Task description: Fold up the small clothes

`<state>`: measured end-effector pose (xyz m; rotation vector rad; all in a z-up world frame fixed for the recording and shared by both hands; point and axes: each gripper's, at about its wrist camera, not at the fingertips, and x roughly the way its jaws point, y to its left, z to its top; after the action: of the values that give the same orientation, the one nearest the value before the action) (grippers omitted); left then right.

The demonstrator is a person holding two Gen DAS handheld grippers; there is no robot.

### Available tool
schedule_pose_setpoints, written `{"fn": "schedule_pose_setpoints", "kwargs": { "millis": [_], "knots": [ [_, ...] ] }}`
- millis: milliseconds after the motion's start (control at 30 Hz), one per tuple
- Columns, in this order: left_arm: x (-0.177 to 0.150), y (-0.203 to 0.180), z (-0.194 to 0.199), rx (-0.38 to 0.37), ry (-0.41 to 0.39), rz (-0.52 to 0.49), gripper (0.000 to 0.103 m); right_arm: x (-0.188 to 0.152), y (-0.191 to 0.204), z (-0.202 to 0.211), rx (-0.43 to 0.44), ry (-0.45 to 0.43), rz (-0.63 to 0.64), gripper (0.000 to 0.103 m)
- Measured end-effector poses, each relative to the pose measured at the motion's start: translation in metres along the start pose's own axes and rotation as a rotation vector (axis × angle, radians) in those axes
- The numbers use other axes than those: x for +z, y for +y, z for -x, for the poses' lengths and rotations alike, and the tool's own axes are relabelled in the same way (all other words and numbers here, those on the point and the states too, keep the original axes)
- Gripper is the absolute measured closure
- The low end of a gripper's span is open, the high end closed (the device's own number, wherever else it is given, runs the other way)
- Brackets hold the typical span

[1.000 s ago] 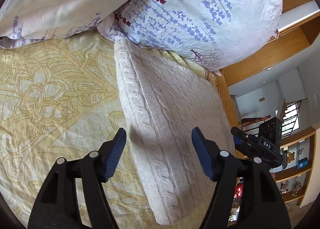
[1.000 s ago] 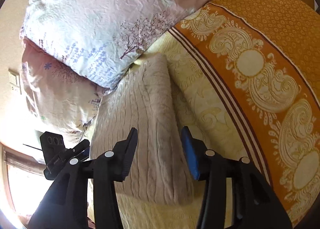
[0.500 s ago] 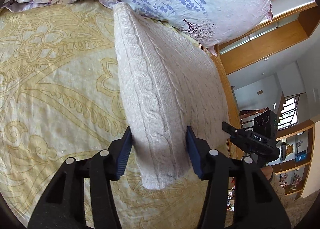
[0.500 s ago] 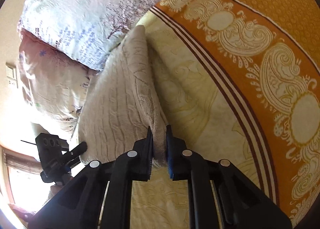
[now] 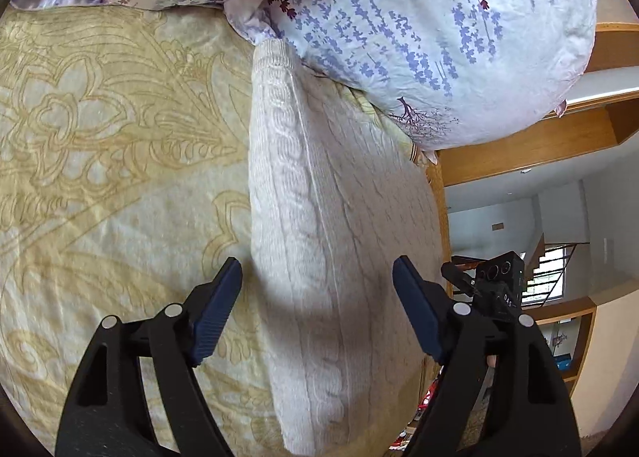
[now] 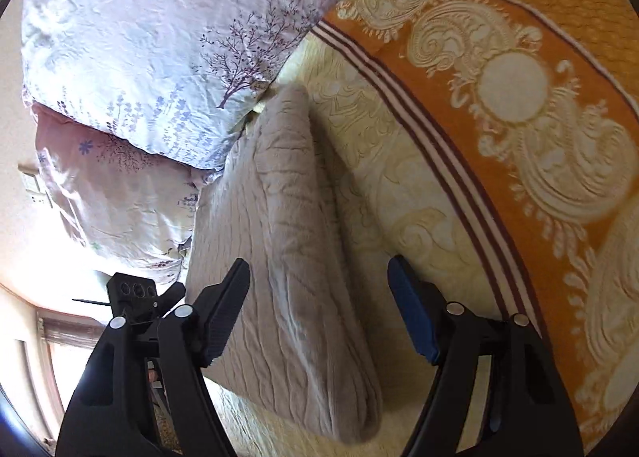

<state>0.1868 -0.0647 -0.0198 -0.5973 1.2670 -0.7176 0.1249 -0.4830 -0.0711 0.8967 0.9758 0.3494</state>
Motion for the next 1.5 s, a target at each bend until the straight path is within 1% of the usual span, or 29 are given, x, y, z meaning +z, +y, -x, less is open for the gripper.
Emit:
{"fn": "schedule_pose_setpoints", "kwargs": {
  "millis": [67, 133, 200, 300, 333, 367, 400, 433, 467, 567, 667, 733, 800, 900, 967, 1033, 1100, 1133, 1167, 1200, 1233, 1267, 1300, 1333, 1367, 1400, 1433, 1467, 1500],
  "knots": [
    [0.005, -0.001, -0.006, -0.011, 0.010, 0.001, 0.025, 0.003, 0.000, -0.002, 0.024, 0.012, -0.003, 0.031],
    [0.010, -0.005, -0.011, -0.011, 0.013, -0.010, 0.024, 0.004, 0.000, -0.006, 0.061, 0.032, -0.001, 0.041],
    [0.014, -0.008, -0.015, -0.003, 0.019, -0.022, 0.024, 0.005, 0.001, -0.014, 0.104, 0.068, 0.000, 0.045],
    [0.017, -0.010, -0.019, -0.011, 0.021, -0.030, 0.025, 0.006, 0.003, -0.022, 0.121, 0.089, 0.005, 0.045],
    [0.017, -0.009, -0.018, -0.014, 0.019, -0.029, 0.027, 0.006, 0.003, -0.024, 0.139, 0.092, -0.002, 0.049],
    [0.017, -0.008, -0.019, -0.014, 0.018, -0.027, 0.033, 0.005, 0.003, -0.027, 0.158, 0.098, -0.006, 0.055],
    [0.017, -0.006, -0.018, -0.014, 0.015, -0.022, 0.038, 0.003, 0.003, -0.028, 0.169, 0.103, -0.005, 0.064],
    [0.018, -0.006, -0.021, -0.018, 0.011, -0.013, 0.046, 0.002, 0.004, -0.028, 0.182, 0.102, -0.003, 0.069],
    [0.019, -0.004, -0.023, -0.028, 0.006, -0.005, 0.050, 0.001, 0.004, -0.026, 0.196, 0.098, -0.006, 0.071],
    [0.015, 0.002, -0.016, -0.060, -0.002, 0.005, 0.062, -0.003, 0.012, -0.022, 0.243, 0.081, -0.018, 0.074],
    [0.011, 0.000, -0.003, -0.100, -0.008, -0.013, 0.067, -0.007, 0.034, -0.021, 0.299, 0.075, 0.000, 0.075],
    [0.008, 0.000, 0.011, -0.130, -0.015, -0.026, 0.069, -0.012, 0.052, -0.023, 0.324, 0.082, 0.032, 0.075],
    [0.004, -0.001, 0.033, -0.127, -0.044, -0.049, 0.069, -0.019, 0.074, -0.031, 0.346, 0.098, 0.065, 0.075],
    [-0.001, 0.009, 0.074, -0.122, -0.102, -0.046, 0.069, -0.030, 0.100, -0.049, 0.381, 0.119, 0.102, 0.075],
    [-0.005, 0.019, 0.102, -0.084, -0.143, -0.052, 0.068, -0.038, 0.117, -0.067, 0.360, 0.137, 0.147, 0.076],
    [-0.008, 0.033, 0.120, -0.029, -0.167, -0.054, 0.068, -0.047, 0.127, -0.089, 0.303, 0.170, 0.174, 0.076],
    [-0.009, 0.051, 0.127, 0.063, -0.176, -0.035, 0.067, -0.058, 0.131, -0.116, 0.219, 0.206, 0.189, 0.077],
    [-0.009, 0.062, 0.127, 0.123, -0.178, -0.023, 0.066, -0.061, 0.131, -0.125, 0.173, 0.195, 0.191, 0.077],
    [-0.009, 0.072, 0.126, 0.167, -0.184, -0.006, 0.066, -0.062, 0.128, -0.131, 0.144, 0.177, 0.171, 0.077],
    [-0.009, 0.081, 0.126, 0.180, -0.197, 0.015, 0.065, -0.061, 0.123, -0.134, 0.136, 0.169, 0.136, 0.076],
    [-0.009, 0.087, 0.125, 0.183, -0.208, 0.034, 0.059, -0.060, 0.121, -0.136, 0.138, 0.168, 0.103, 0.076],
    [-0.009, 0.089, 0.125, 0.191, -0.217, 0.043, 0.055, -0.061, 0.123, -0.137, 0.127, 0.171, 0.107, 0.075],
    [-0.010, 0.087, 0.126, 0.208, -0.227, 0.034, 0.055, -0.061, 0.128, -0.134, 0.100, 0.165, 0.134, 0.072],
    [-0.011, 0.081, 0.128, 0.235, -0.244, 0.009, 0.055, -0.061, 0.134, -0.127, 0.066, 0.137, 0.171, 0.069],
    [-0.011, 0.071, 0.129, 0.269, -0.269, -0.018, 0.054, -0.058, 0.137, -0.116, 0.032, 0.090, 0.206, 0.068],
    [-0.013, 0.061, 0.133, 0.300, -0.298, -0.052, 0.054, -0.056, 0.143, -0.106, -0.005, 0.024, 0.243, 0.067],
    [-0.015, 0.051, 0.139, 0.324, -0.328, -0.087, 0.050, -0.058, 0.150, -0.096, -0.038, -0.050, 0.287, 0.067],
    [-0.019, 0.039, 0.143, 0.346, -0.361, -0.124, 0.040, -0.058, 0.152, -0.079, -0.061, -0.128, 0.346, 0.067],
    [-0.022, 0.027, 0.145, 0.363, -0.393, -0.162, 0.035, -0.064, 0.159, -0.073, -0.063, -0.164, 0.402, 0.067]
  ]
}}
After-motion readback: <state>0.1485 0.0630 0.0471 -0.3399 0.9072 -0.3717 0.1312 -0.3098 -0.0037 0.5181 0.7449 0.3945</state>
